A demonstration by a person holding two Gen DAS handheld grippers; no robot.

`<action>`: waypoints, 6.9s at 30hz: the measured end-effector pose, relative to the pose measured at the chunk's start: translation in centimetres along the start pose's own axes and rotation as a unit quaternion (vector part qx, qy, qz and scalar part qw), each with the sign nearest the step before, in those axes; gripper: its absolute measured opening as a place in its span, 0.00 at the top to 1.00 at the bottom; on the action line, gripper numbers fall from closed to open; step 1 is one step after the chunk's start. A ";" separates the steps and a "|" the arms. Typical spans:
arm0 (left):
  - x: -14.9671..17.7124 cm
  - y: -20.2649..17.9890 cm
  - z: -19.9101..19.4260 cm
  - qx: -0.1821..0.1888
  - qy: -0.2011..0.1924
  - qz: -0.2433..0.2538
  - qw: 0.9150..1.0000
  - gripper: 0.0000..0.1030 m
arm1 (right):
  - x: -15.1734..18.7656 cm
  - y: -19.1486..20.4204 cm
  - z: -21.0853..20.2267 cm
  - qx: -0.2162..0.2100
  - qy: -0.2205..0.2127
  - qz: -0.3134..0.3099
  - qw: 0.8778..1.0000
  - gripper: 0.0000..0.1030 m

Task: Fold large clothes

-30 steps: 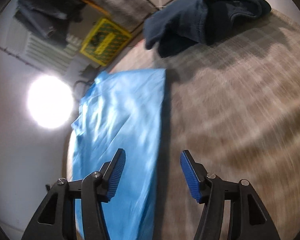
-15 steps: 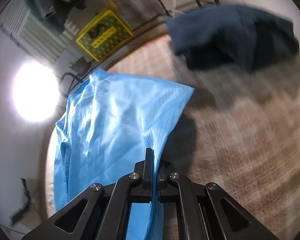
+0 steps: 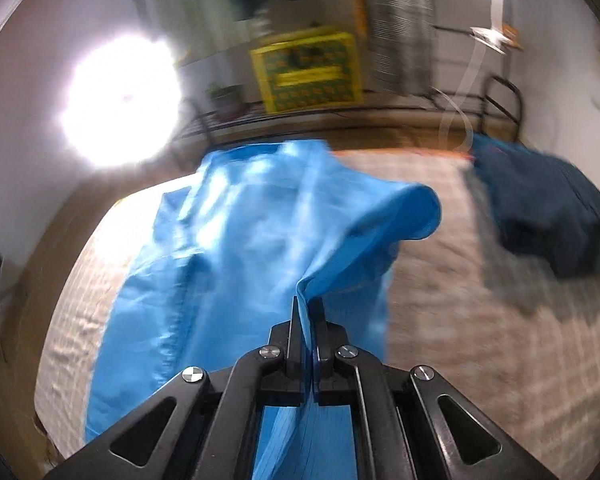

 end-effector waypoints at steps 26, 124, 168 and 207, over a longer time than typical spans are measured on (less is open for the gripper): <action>-0.2 8.5 -1.5 -0.029 0.000 -0.078 0.997 0.93 | 0.5 6.4 2.0 -0.149 0.029 -0.002 0.988 0.65; -2.7 19.4 -3.4 -0.015 0.146 -0.035 0.989 0.64 | 26.1 -1.3 -7.9 -0.311 0.219 0.052 0.923 0.37; -10.7 13.9 -5.5 0.126 0.097 -0.146 0.976 0.96 | 22.7 1.8 -11.2 -0.369 0.175 0.101 0.907 0.99; -26.1 17.2 4.3 0.029 0.015 -0.198 0.980 0.47 | 9.6 -3.8 1.4 -0.292 0.097 0.249 0.918 0.75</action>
Point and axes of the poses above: each gripper's, at about its wrist camera, not at the fingertips, and z roughly the way its jaws point, y to its left, x to its underside, the point moved 3 cm from there along z, roughly the way its jaws point, and after that the axes turned 10 degrees about -x, right-handed, at the moved point
